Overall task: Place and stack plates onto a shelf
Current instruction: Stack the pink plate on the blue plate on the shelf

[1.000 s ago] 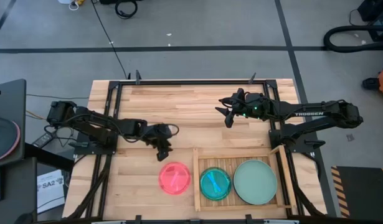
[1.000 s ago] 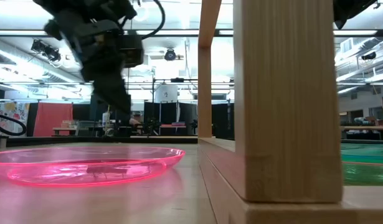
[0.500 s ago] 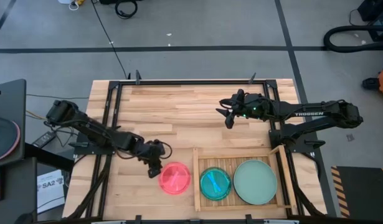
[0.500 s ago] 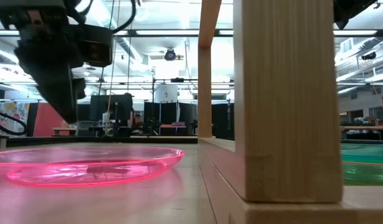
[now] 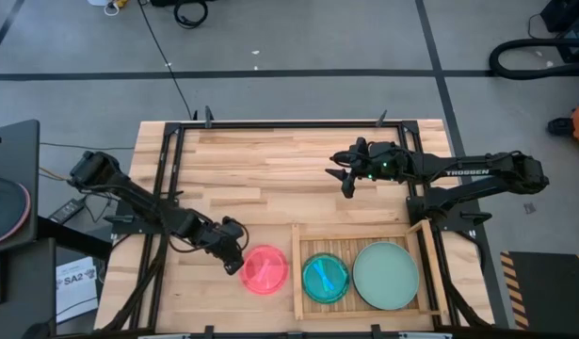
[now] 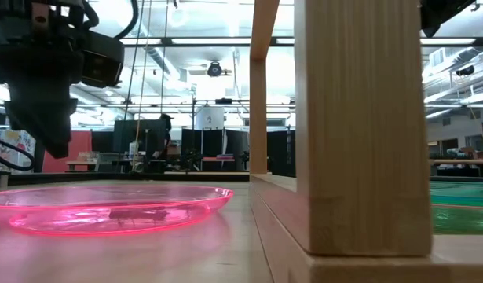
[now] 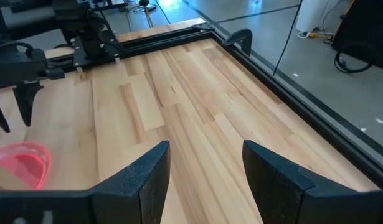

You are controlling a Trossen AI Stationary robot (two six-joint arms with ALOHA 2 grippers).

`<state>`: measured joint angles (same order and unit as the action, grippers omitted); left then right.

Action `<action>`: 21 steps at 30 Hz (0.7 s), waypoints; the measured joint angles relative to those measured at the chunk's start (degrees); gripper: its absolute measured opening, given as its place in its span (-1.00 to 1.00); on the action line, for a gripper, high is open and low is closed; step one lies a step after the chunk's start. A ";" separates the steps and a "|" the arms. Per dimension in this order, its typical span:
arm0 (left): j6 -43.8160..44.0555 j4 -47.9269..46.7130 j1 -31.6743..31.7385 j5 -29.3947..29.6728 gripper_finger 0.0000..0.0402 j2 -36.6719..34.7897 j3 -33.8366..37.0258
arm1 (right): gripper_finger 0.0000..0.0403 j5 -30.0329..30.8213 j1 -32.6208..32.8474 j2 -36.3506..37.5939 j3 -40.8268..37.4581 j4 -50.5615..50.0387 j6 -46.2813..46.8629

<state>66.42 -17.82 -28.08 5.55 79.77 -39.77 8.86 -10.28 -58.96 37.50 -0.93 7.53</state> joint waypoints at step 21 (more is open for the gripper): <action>12.48 8.50 -3.36 -0.90 -0.28 10.58 -0.07 | 0.03 -0.09 0.00 0.00 0.00 0.00 0.00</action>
<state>78.90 -9.32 -31.44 4.65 90.34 -39.83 8.78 -10.28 -58.96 37.50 -0.93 7.53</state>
